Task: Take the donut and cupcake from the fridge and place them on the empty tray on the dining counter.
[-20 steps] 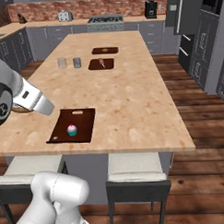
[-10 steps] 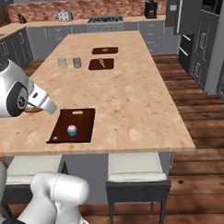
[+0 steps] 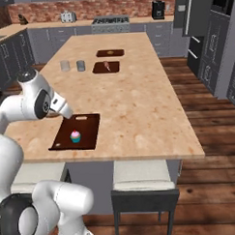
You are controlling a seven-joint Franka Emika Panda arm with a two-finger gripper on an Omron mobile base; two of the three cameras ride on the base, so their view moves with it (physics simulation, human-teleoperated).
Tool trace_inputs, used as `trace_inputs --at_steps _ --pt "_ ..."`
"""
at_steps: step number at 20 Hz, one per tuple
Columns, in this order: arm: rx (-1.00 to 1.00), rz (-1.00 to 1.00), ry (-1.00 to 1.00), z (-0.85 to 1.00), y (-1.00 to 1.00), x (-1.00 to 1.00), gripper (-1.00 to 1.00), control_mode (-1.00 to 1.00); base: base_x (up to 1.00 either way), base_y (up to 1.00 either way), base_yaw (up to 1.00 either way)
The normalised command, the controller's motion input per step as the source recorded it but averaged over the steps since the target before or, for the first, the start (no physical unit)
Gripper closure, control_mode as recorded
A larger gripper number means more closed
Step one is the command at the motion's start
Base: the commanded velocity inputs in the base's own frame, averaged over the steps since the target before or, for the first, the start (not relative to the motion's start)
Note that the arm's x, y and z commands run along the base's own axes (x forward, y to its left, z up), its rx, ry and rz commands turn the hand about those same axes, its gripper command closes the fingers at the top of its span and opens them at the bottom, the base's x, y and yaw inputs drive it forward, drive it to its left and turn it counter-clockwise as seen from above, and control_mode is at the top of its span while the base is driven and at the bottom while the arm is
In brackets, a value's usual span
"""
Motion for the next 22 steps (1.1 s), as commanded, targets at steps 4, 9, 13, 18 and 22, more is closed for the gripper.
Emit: trace_inputs --at_steps 4,9,13,18,22 --pt "0.00 0.00 0.08 -0.71 0.08 0.83 1.00 -1.00 0.00 0.00 0.00" --pt "0.00 0.00 0.08 -0.56 0.16 0.88 1.00 -1.00 0.00 0.00 0.00" --pt "0.01 0.00 0.11 -0.33 0.12 0.82 1.00 -1.00 0.00 0.00 0.00" --pt "0.00 0.00 0.14 -0.38 0.13 0.72 1.00 -1.00 0.00 0.00 0.00" --pt "0.00 0.00 0.12 -0.41 0.20 0.67 1.00 -1.00 0.00 0.00 0.00"
